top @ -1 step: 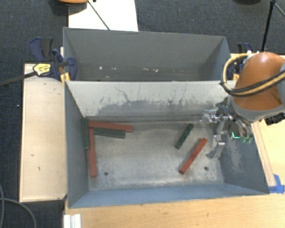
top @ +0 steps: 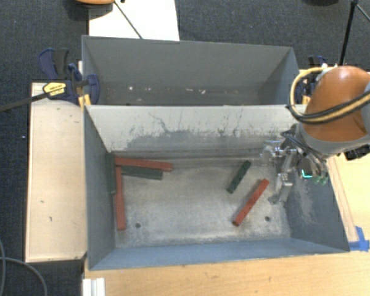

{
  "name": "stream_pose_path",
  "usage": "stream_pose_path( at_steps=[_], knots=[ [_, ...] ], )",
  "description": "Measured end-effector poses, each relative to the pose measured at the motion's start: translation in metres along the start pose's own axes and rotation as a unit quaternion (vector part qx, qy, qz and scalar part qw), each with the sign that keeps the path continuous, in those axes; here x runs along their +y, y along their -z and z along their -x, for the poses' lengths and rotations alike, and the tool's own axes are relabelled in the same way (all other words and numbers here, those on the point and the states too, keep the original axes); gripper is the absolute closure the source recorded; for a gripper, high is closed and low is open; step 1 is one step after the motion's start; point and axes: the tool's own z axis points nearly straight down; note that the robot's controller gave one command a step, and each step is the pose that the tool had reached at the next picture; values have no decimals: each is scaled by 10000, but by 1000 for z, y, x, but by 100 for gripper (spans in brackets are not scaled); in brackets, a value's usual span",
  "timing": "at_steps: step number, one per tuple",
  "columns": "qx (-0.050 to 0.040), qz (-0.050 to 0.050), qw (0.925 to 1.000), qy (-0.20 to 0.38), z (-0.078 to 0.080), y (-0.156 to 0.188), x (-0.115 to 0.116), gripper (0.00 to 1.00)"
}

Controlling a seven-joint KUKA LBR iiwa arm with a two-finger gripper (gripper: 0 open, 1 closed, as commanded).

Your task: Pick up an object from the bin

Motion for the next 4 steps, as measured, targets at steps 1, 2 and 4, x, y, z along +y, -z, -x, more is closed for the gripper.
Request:
stream_pose_path(
  at_steps=[1, 2, 4],
  knots=[
    [-36, -8, 9974, 726, 15, -30, 2, 0],
    [2, 5, 9860, 1665, -22, -75, 15, 0],
    [-5, 5, 9643, 2649, 4, -81, 24, 100]
  ],
)
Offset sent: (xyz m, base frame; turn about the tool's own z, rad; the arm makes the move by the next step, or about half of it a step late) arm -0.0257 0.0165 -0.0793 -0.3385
